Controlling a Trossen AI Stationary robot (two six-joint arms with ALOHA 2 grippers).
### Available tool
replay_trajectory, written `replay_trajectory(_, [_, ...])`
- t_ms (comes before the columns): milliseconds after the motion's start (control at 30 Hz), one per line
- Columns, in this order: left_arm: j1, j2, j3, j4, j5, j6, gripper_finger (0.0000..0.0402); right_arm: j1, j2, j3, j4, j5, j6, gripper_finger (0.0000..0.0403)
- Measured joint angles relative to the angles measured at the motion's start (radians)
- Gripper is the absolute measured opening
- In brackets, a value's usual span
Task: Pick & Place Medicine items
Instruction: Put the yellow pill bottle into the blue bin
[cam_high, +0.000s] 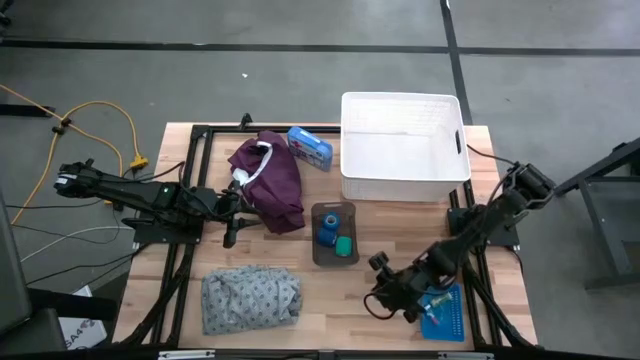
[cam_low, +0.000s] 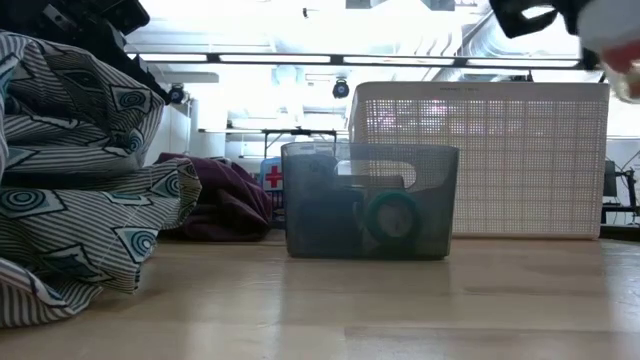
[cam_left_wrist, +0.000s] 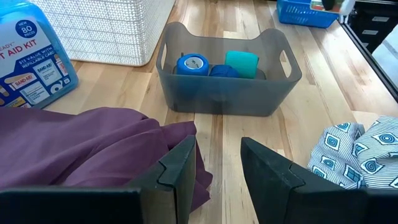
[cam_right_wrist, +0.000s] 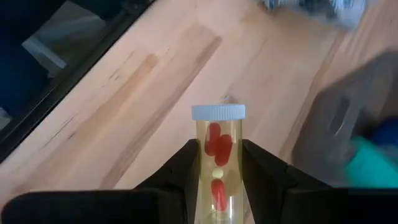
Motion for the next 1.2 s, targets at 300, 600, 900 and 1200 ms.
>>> replay_trajectory(300, [0.0,0.0,0.0,0.0,0.0,0.0,0.0123,0.098,0.0,0.0,-0.102,-0.095,0.474,0.0097])
replay_trajectory(600, [0.0,0.0,0.0,0.0,0.0,0.0,0.0123,0.281,-0.018,0.0,-0.105,-0.149,0.979,0.0097])
replay_trajectory(900, [0.0,0.0,0.0,0.0,0.0,0.0,0.0123,0.416,-0.025,0.0,-0.139,-0.069,1.277,0.0097])
replay_trajectory(1200, [0.0,0.0,0.0,0.0,0.0,0.0,0.0123,0.441,0.003,0.0,-0.28,-0.059,1.347,0.0097])
